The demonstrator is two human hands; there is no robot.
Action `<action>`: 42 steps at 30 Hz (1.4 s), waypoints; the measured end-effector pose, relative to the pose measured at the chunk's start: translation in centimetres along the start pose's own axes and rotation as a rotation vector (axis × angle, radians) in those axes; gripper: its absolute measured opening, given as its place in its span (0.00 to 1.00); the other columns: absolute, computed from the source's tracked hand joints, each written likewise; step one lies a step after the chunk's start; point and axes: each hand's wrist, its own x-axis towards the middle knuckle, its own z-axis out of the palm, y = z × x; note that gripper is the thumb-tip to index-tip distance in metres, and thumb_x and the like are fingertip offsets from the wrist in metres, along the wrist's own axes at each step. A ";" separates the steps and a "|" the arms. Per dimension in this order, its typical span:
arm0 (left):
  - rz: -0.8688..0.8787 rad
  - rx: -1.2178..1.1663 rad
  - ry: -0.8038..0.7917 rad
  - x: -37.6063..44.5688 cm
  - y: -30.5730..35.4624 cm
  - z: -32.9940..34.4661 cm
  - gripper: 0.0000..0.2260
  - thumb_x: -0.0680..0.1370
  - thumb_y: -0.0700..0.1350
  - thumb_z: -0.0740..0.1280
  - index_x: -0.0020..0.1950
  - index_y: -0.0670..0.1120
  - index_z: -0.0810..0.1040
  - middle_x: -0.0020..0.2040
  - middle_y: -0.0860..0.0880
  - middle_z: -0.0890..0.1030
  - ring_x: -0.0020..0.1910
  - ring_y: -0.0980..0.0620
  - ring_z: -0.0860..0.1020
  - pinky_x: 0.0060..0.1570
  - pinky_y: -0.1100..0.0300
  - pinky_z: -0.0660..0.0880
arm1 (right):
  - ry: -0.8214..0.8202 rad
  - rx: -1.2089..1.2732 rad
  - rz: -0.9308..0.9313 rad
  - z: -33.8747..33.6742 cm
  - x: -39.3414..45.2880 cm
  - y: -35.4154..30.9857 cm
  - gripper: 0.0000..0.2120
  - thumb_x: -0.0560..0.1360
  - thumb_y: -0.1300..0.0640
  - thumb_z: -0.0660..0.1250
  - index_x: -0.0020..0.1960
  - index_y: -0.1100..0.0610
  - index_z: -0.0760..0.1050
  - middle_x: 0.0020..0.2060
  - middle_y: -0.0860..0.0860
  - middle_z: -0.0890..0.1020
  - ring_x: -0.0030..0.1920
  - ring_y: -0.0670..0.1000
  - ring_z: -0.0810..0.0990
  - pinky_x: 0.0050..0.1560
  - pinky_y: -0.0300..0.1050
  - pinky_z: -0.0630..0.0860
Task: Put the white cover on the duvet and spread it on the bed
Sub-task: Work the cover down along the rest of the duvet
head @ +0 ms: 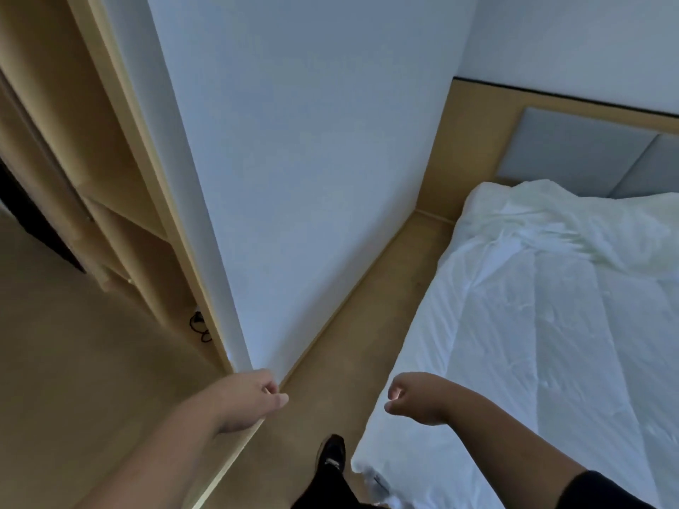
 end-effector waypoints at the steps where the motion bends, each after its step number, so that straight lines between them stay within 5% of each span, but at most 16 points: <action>1: 0.019 0.024 -0.014 2.1 0.7 -1.0 0.10 0.78 0.61 0.64 0.53 0.58 0.77 0.52 0.58 0.80 0.50 0.59 0.78 0.53 0.59 0.76 | 0.000 0.013 0.009 -0.8 1.6 0.1 0.17 0.79 0.44 0.65 0.64 0.52 0.77 0.62 0.49 0.80 0.60 0.49 0.78 0.61 0.45 0.74; 8: 0.080 0.191 -0.122 18.7 5.6 -9.6 0.12 0.80 0.62 0.61 0.58 0.57 0.75 0.54 0.59 0.77 0.50 0.61 0.76 0.47 0.64 0.71 | -0.039 0.074 0.041 -10.1 15.6 1.2 0.18 0.80 0.46 0.64 0.60 0.58 0.79 0.58 0.56 0.83 0.58 0.54 0.81 0.60 0.49 0.76; 14: 0.130 0.048 -0.066 30.0 13.7 -18.4 0.08 0.79 0.60 0.63 0.52 0.58 0.77 0.51 0.57 0.79 0.48 0.57 0.77 0.49 0.61 0.74 | 0.014 0.115 0.123 -21.6 21.6 3.5 0.17 0.81 0.48 0.64 0.62 0.58 0.79 0.59 0.55 0.82 0.59 0.54 0.80 0.61 0.49 0.75; 24: 0.297 0.267 -0.204 46.8 27.4 -24.4 0.11 0.80 0.60 0.62 0.55 0.55 0.76 0.54 0.56 0.79 0.52 0.57 0.77 0.55 0.59 0.75 | 0.097 0.225 0.299 -33.9 29.4 10.6 0.20 0.80 0.44 0.64 0.68 0.53 0.75 0.65 0.50 0.78 0.63 0.51 0.77 0.62 0.45 0.73; 33: 0.492 0.432 -0.273 60.1 43.7 -27.5 0.14 0.81 0.59 0.61 0.60 0.53 0.75 0.56 0.53 0.78 0.53 0.55 0.77 0.49 0.61 0.73 | 0.270 0.376 0.398 -43.9 37.5 16.4 0.19 0.80 0.43 0.64 0.67 0.50 0.74 0.63 0.48 0.79 0.60 0.50 0.78 0.62 0.45 0.75; 42: 0.543 0.470 -0.309 73.4 55.7 -30.1 0.11 0.80 0.60 0.62 0.56 0.56 0.76 0.53 0.56 0.79 0.52 0.57 0.78 0.54 0.60 0.77 | 0.320 0.570 0.464 -52.2 44.9 26.7 0.18 0.79 0.43 0.65 0.64 0.50 0.76 0.61 0.46 0.79 0.59 0.48 0.77 0.59 0.44 0.74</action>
